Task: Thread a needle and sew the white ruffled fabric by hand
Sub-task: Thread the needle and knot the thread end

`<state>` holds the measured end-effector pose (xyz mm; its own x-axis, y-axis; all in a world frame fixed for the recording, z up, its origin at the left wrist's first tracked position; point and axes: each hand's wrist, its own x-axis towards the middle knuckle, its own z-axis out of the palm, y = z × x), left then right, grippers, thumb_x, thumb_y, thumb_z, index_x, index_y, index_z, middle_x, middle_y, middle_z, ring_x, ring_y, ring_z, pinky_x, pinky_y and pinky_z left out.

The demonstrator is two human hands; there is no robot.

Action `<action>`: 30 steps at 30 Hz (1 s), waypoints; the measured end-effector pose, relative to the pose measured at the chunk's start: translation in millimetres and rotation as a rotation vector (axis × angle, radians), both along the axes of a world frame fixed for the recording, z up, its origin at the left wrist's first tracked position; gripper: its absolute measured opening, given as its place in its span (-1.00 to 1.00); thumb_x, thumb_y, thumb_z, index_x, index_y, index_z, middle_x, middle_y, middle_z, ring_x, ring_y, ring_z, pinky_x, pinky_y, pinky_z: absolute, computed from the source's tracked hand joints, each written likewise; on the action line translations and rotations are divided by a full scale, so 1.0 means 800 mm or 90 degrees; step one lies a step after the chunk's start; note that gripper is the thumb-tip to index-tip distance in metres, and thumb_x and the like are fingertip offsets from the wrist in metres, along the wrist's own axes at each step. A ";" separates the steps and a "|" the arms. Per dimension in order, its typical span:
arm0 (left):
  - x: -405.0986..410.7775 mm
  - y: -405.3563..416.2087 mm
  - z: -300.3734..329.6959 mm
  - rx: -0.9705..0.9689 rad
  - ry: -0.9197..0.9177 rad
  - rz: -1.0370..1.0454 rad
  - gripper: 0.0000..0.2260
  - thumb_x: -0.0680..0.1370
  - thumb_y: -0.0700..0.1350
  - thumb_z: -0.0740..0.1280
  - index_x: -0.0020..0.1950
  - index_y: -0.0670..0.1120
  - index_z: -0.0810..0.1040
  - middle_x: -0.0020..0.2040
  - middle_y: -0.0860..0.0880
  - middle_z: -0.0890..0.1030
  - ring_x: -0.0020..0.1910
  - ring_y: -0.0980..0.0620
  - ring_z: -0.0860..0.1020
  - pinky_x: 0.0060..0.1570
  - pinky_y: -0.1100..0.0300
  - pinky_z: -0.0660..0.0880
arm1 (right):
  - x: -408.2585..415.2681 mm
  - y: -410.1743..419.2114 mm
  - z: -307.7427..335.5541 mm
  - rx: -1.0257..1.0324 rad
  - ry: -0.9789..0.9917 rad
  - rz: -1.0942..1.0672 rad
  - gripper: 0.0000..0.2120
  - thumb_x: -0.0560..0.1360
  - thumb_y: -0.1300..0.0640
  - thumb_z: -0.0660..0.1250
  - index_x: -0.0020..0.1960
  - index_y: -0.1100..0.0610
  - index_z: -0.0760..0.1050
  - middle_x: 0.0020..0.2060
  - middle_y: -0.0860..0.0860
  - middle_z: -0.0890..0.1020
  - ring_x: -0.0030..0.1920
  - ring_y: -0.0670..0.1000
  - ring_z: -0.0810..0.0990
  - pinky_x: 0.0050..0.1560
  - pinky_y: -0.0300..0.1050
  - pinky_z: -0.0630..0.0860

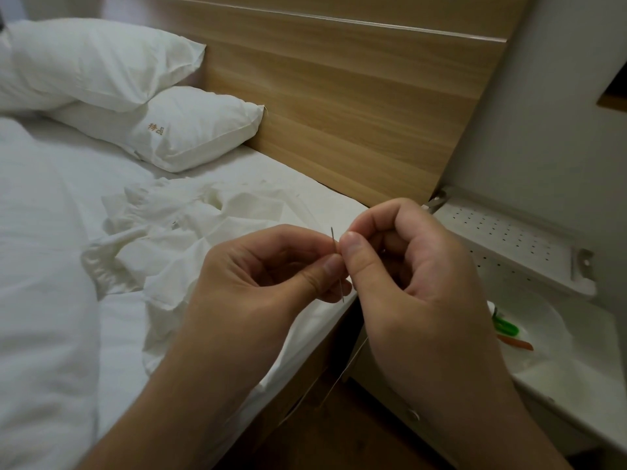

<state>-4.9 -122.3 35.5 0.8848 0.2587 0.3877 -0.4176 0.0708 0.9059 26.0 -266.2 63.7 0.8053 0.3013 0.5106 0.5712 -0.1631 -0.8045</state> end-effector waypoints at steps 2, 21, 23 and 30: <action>0.000 -0.001 0.001 0.009 -0.006 0.006 -0.87 0.41 -0.13 0.51 -0.07 -0.11 0.77 -0.21 -0.13 0.76 -0.21 -0.09 0.75 -0.12 0.20 0.68 | 0.000 0.000 0.000 0.004 0.002 0.002 -0.92 0.61 0.17 0.36 -0.05 0.03 0.55 -0.29 0.00 0.66 -0.30 -0.02 0.66 -0.37 -0.28 0.55; -0.007 -0.006 0.001 0.093 -0.074 0.090 -0.87 0.47 -0.22 0.53 -0.01 -0.05 0.76 -0.16 0.00 0.78 -0.14 -0.08 0.77 -0.08 0.14 0.71 | 0.000 -0.002 0.003 0.037 0.002 0.030 -0.91 0.61 0.22 0.36 -0.05 0.06 0.56 -0.33 -0.05 0.62 -0.36 -0.15 0.58 -0.37 -0.42 0.41; -0.007 -0.006 0.001 0.088 -0.076 0.099 -0.86 0.47 -0.23 0.54 -0.02 -0.04 0.76 -0.17 0.00 0.78 -0.15 -0.09 0.77 -0.08 0.14 0.71 | 0.000 -0.003 0.003 0.045 0.014 0.038 -0.92 0.60 0.22 0.35 -0.05 0.08 0.56 -0.33 -0.06 0.62 -0.35 -0.15 0.59 -0.36 -0.41 0.43; -0.007 -0.006 0.001 0.082 -0.065 0.111 -0.84 0.48 -0.28 0.55 -0.03 -0.04 0.77 -0.19 0.01 0.77 -0.19 -0.05 0.76 -0.12 0.25 0.67 | 0.002 -0.005 0.001 0.019 0.010 0.020 -0.93 0.59 0.15 0.34 -0.06 0.01 0.55 -0.30 0.01 0.61 -0.35 -0.04 0.54 -0.38 -0.13 0.51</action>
